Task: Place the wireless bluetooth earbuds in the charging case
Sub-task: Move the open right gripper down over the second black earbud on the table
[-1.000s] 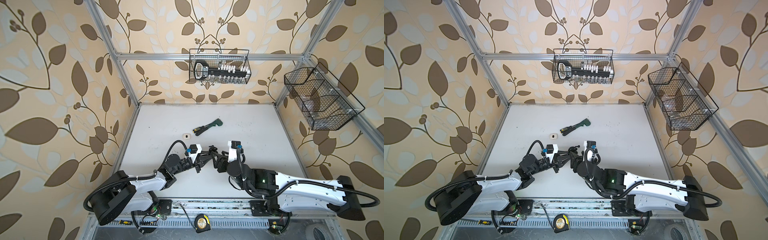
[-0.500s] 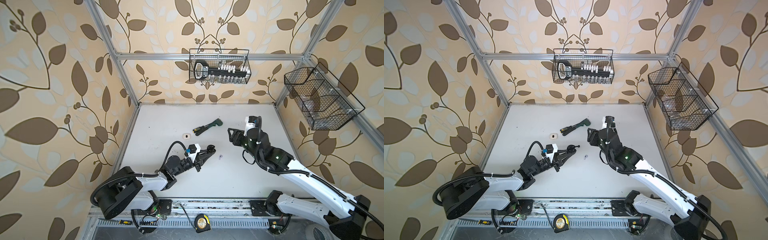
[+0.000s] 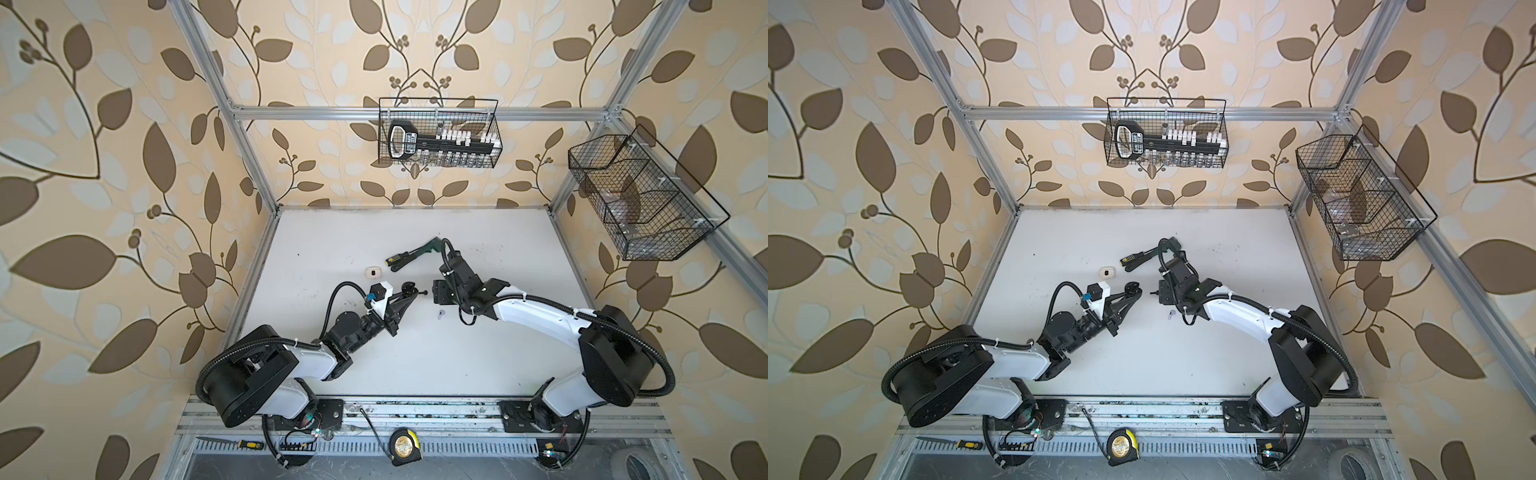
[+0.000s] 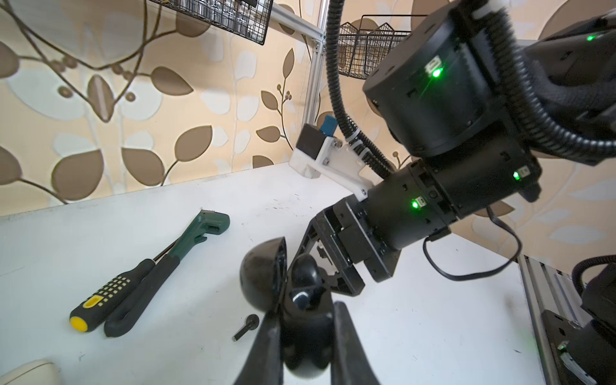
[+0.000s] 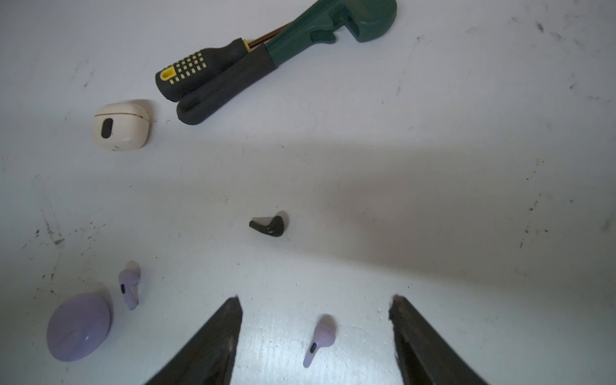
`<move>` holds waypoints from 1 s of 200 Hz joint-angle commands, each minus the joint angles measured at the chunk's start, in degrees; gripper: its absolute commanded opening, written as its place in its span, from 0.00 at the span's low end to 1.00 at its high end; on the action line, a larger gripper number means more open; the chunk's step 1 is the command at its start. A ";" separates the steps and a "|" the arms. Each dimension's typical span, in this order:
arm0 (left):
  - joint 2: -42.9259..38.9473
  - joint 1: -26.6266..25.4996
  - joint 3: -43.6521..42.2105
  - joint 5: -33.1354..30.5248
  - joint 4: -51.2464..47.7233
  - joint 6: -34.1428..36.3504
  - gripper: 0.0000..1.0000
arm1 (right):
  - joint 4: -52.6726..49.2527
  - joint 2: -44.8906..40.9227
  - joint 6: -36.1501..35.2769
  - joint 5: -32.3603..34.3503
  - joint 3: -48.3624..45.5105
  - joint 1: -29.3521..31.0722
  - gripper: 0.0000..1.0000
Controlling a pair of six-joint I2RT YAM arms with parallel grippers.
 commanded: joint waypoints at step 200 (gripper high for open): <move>-7.00 0.36 0.48 -2.80 -3.71 2.42 0.00 | -4.17 26.77 -2.82 5.49 20.53 1.69 0.74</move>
